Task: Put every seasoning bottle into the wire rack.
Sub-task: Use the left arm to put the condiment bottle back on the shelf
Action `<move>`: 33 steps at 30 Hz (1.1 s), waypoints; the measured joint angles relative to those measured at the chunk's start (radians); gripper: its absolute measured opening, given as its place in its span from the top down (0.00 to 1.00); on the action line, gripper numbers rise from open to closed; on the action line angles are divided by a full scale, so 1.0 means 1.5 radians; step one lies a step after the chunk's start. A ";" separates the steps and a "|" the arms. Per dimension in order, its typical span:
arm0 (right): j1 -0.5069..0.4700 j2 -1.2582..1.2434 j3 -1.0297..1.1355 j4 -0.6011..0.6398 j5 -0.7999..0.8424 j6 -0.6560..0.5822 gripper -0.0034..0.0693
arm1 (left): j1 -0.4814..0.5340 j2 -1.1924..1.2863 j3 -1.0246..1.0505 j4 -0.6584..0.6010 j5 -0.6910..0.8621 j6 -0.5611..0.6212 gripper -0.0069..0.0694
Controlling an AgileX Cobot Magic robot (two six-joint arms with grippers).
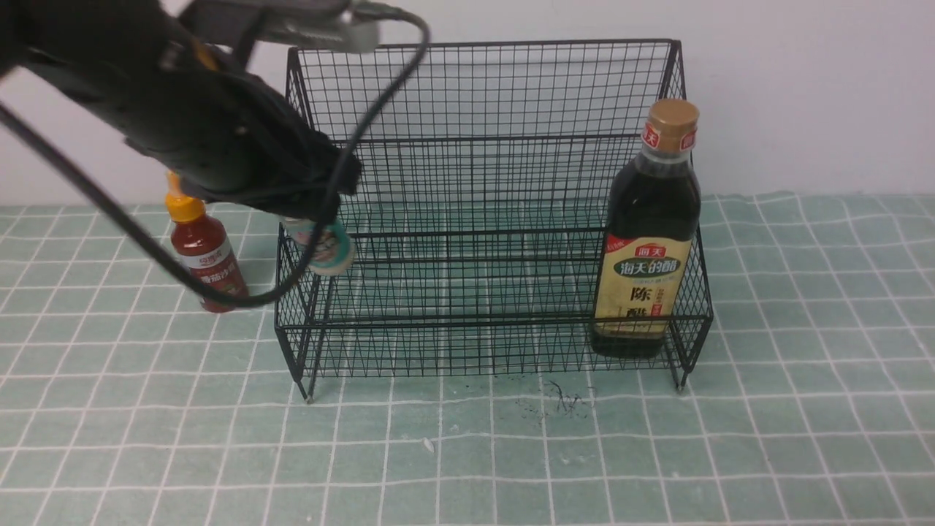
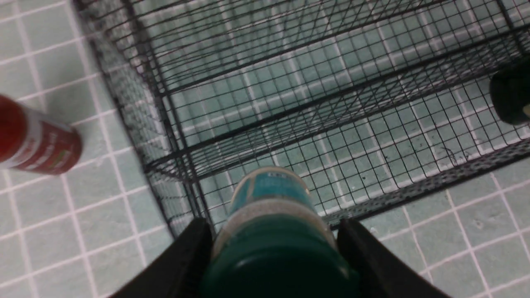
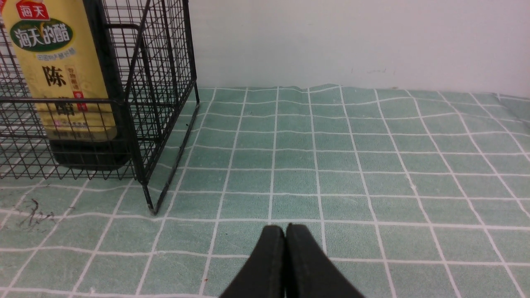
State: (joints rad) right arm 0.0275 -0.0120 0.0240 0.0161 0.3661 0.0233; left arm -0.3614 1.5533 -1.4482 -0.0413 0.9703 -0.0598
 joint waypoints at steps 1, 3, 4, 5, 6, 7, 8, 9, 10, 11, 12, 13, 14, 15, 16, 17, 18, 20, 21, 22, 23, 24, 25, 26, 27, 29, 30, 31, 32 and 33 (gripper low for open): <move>0.000 0.000 0.000 0.000 0.000 0.000 0.97 | -0.002 0.014 0.000 0.000 -0.003 0.000 0.46; 0.000 0.000 0.000 0.000 0.000 0.000 0.97 | -0.002 0.039 0.000 0.000 -0.004 -0.001 0.46; 0.000 0.000 0.000 0.000 0.000 0.000 0.97 | -0.002 0.051 0.000 0.000 -0.004 -0.002 0.46; 0.000 0.000 0.000 0.000 0.000 0.000 0.97 | -0.002 0.063 0.000 0.001 -0.005 -0.003 0.46; 0.000 0.000 0.000 0.000 0.000 0.000 0.97 | -0.002 0.073 0.000 0.003 -0.007 -0.002 0.46; 0.000 0.000 0.000 0.000 0.000 0.000 0.97 | -0.002 0.083 0.000 0.006 -0.009 -0.002 0.46; 0.000 0.000 0.000 0.000 0.000 0.000 0.97 | -0.002 0.088 0.000 0.008 -0.013 -0.002 0.46; 0.000 0.000 0.000 0.000 0.000 0.000 0.97 | -0.002 0.097 0.000 0.008 -0.017 -0.003 0.46; 0.000 0.000 0.000 0.000 0.000 0.000 0.97 | -0.002 0.110 0.000 0.009 -0.023 -0.003 0.46; 0.000 0.000 0.000 0.000 0.000 0.000 0.97 | -0.002 0.117 0.000 0.009 -0.026 -0.003 0.46; 0.000 0.000 0.000 0.000 0.000 0.000 0.97 | -0.002 0.119 0.000 0.009 -0.026 -0.003 0.46; 0.000 0.000 0.000 0.000 0.000 0.000 0.97 | -0.002 0.131 0.000 0.009 -0.027 -0.003 0.46; 0.000 0.000 0.000 0.000 0.000 0.000 0.97 | -0.002 0.143 0.000 0.010 -0.028 -0.003 0.46; 0.000 0.000 0.000 0.000 0.000 0.000 0.97 | -0.002 0.155 0.000 0.010 -0.028 -0.003 0.46; 0.000 0.000 0.000 0.000 0.000 0.000 0.97 | -0.002 0.162 0.000 0.010 -0.028 -0.003 0.46; 0.000 0.000 0.000 0.000 0.000 0.000 0.97 | -0.002 0.168 0.001 0.010 -0.028 -0.003 0.46; 0.000 0.000 0.000 0.000 0.000 0.000 0.97 | -0.002 0.175 0.001 0.010 -0.028 -0.002 0.46; 0.000 0.000 0.000 0.000 0.000 0.000 0.97 | -0.002 0.181 0.001 0.010 -0.028 -0.002 0.46; 0.000 0.000 0.000 0.000 0.000 0.000 0.97 | -0.002 0.186 0.001 0.010 -0.028 -0.002 0.46; 0.000 0.000 0.000 0.000 0.000 0.000 0.97 | -0.002 0.188 0.001 0.010 -0.028 -0.002 0.46; 0.000 0.000 0.000 0.000 0.000 -0.001 0.97 | -0.002 0.191 0.001 0.010 -0.025 -0.002 0.44; 0.000 0.000 0.000 0.000 0.000 -0.001 0.97 | -0.002 0.192 0.001 0.011 -0.023 -0.002 0.43; 0.000 0.000 0.000 0.000 0.000 -0.001 0.97 | -0.002 0.192 0.001 0.011 -0.022 -0.002 0.40; 0.000 0.000 0.000 0.000 0.000 -0.001 0.97 | -0.002 0.192 0.001 0.011 -0.022 -0.002 0.39; 0.000 0.000 0.000 0.000 0.000 -0.001 0.97 | -0.002 0.192 -0.001 0.011 -0.018 -0.002 0.34; 0.000 0.000 0.000 0.000 0.000 -0.001 0.97 | -0.002 0.192 -0.009 0.011 -0.007 -0.002 0.31; 0.000 0.000 0.000 0.000 0.000 -0.001 0.97 | -0.002 0.188 -0.025 0.011 0.006 -0.002 0.28; 0.000 0.000 0.000 0.000 0.000 -0.001 0.97 | -0.002 0.183 -0.044 0.012 0.017 -0.002 0.28; 0.000 0.000 0.000 0.000 0.000 -0.001 0.97 | -0.002 0.180 -0.055 0.012 0.025 -0.002 0.28; 0.000 0.000 0.000 0.000 0.000 -0.001 0.97 | -0.002 0.173 -0.077 0.016 0.034 -0.002 0.28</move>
State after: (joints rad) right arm 0.0275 -0.0120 0.0240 0.0161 0.3661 0.0224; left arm -0.3650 1.8122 -1.5635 -0.0169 1.0214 -0.0634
